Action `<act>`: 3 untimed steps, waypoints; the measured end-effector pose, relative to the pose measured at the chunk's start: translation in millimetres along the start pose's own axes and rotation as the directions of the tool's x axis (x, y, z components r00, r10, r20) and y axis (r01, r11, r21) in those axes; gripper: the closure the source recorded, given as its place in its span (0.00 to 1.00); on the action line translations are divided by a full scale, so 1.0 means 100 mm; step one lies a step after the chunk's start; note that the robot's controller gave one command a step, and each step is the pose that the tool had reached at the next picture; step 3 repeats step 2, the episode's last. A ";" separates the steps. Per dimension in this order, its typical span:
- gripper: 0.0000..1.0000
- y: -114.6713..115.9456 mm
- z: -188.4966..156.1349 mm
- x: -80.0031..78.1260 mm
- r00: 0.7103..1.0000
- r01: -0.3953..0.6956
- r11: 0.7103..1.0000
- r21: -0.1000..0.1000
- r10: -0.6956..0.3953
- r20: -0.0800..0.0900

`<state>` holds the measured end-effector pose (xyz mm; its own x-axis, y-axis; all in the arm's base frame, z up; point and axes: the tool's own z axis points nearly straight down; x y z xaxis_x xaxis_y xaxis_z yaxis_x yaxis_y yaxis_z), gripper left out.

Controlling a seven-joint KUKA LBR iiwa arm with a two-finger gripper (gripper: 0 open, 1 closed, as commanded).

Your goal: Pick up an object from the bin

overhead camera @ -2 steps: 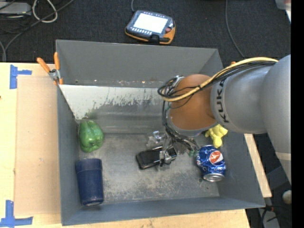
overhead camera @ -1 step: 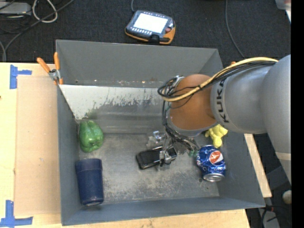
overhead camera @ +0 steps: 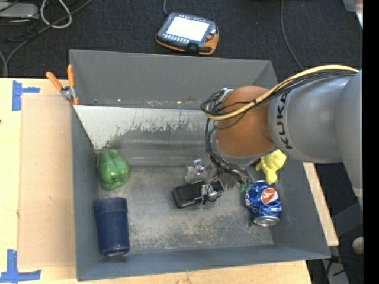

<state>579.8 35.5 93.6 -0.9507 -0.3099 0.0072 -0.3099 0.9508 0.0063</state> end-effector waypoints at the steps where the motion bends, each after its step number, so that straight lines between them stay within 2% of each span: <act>1: 1.00 0.01 -0.22 0.00 1.000 0.000 1.000 -0.001 0.000 -0.001; 2: 1.00 0.02 -0.53 0.01 1.000 -0.001 1.000 -0.002 0.001 -0.005; 3: 1.00 0.02 -0.53 0.01 1.000 -0.001 1.000 -0.002 0.001 -0.005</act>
Offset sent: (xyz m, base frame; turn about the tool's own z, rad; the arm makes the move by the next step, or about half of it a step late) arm 0.0002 0.0004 0.0841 0.0001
